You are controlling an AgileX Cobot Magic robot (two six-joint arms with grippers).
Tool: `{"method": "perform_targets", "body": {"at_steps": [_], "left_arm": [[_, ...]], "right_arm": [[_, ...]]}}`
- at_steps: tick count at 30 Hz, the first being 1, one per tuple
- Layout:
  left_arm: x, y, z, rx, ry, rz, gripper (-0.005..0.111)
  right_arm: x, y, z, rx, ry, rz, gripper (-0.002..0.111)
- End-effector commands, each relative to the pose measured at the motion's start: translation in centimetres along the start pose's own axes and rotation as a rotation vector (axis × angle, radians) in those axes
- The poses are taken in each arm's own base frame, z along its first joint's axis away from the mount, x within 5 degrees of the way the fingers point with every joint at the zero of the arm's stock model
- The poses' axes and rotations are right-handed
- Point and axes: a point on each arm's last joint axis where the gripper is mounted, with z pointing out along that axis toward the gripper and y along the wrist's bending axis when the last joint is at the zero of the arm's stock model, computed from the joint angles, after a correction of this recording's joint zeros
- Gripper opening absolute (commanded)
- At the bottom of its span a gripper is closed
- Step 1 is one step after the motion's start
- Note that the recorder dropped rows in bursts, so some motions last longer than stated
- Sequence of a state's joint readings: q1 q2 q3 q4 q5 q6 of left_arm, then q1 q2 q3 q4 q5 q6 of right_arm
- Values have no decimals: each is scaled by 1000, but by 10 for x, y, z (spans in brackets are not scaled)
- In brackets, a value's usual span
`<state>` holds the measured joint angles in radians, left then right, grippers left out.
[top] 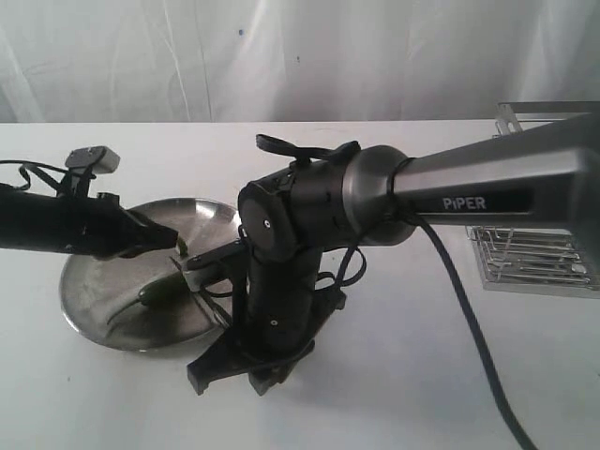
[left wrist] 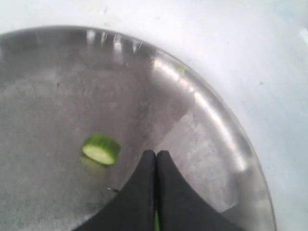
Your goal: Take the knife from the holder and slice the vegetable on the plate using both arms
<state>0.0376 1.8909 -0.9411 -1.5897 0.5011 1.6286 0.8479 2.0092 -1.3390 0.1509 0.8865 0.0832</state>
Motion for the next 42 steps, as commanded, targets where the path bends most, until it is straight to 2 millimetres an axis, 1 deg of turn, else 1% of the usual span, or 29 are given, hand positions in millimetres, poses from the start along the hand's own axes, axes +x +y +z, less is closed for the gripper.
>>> {"method": "perform_targets", "body": {"at_steps": [1, 12, 16, 22, 25, 32, 42], "left_arm": [[-11, -9, -7, 54, -54, -6, 0], [3, -2, 6, 66, -12, -39, 0], [7, 1, 10, 66, 2, -22, 0], [20, 9, 19, 54, 46, -45, 0], [28, 14, 22, 28, 100, -18, 0], [34, 17, 23, -6, 149, -42, 0], [45, 16, 20, -1, 275, -102, 0]], "right_arm": [[2, 0, -5, 8, 5, -18, 0], [1, 0, -5, 2, -12, -14, 0], [0, 1, -5, -7, -17, -7, 0], [-1, 3, -5, -26, -29, 8, 0], [-1, 3, -5, -26, -29, 8, 0], [0, 2, -6, -17, -19, 0, 0], [4, -8, -14, 98, 57, -80, 0]]}}
